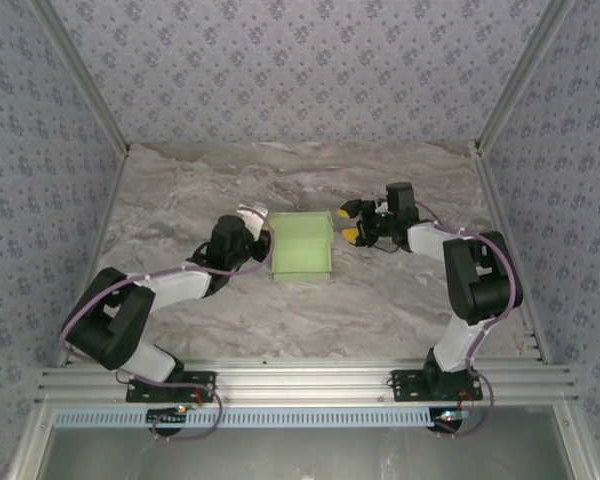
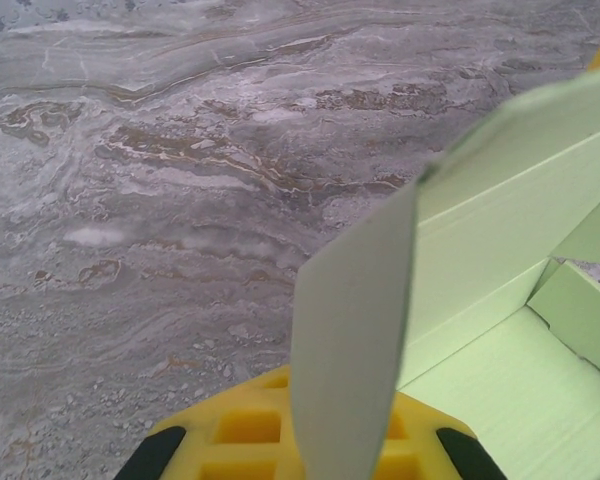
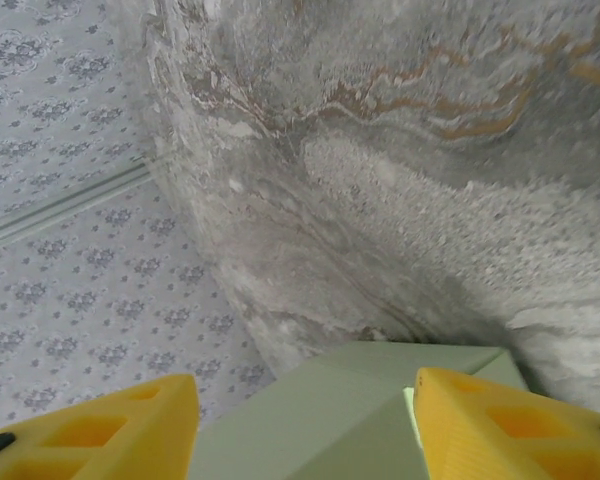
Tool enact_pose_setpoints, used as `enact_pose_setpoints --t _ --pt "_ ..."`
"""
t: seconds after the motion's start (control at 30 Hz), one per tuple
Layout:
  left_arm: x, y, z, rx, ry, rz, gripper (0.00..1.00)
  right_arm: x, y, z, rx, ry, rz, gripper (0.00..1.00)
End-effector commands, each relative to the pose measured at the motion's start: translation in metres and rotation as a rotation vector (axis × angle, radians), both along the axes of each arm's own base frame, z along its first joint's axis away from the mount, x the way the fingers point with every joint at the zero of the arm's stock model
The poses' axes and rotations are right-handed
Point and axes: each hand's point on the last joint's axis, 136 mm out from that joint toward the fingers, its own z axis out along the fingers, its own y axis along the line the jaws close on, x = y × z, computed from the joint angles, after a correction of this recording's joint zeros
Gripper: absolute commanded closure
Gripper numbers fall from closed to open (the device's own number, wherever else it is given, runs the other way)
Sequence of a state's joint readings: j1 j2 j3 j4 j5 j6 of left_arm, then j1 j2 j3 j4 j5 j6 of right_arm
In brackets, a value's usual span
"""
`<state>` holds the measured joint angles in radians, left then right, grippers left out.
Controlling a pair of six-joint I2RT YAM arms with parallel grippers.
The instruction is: Fold the paper box
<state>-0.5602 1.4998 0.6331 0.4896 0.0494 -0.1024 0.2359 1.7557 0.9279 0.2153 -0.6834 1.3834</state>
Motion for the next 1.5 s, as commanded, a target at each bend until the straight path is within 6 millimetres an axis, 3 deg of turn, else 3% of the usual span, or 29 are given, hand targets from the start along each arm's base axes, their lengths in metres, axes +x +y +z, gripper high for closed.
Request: enact_pose_setpoints --t 0.0,0.37,0.53,0.77,1.47 --pt "0.003 -0.007 0.0 0.014 0.005 -0.042 0.93 -0.006 0.016 0.0 0.06 0.105 0.007 0.42" --pt "0.009 -0.014 0.007 0.011 0.007 -0.056 0.93 -0.023 0.043 -0.011 0.04 0.145 0.066 0.54" --pt "0.008 -0.016 0.008 -0.089 0.06 -0.006 0.93 -0.03 0.05 -0.016 0.024 0.151 0.082 0.55" --pt "-0.005 -0.016 -0.015 -0.104 0.091 0.069 0.93 -0.039 0.06 -0.022 -0.014 0.153 0.087 0.59" --pt "-0.056 -0.011 -0.045 -0.075 0.055 0.2 0.92 -0.059 0.059 -0.016 -0.164 0.036 0.051 0.65"
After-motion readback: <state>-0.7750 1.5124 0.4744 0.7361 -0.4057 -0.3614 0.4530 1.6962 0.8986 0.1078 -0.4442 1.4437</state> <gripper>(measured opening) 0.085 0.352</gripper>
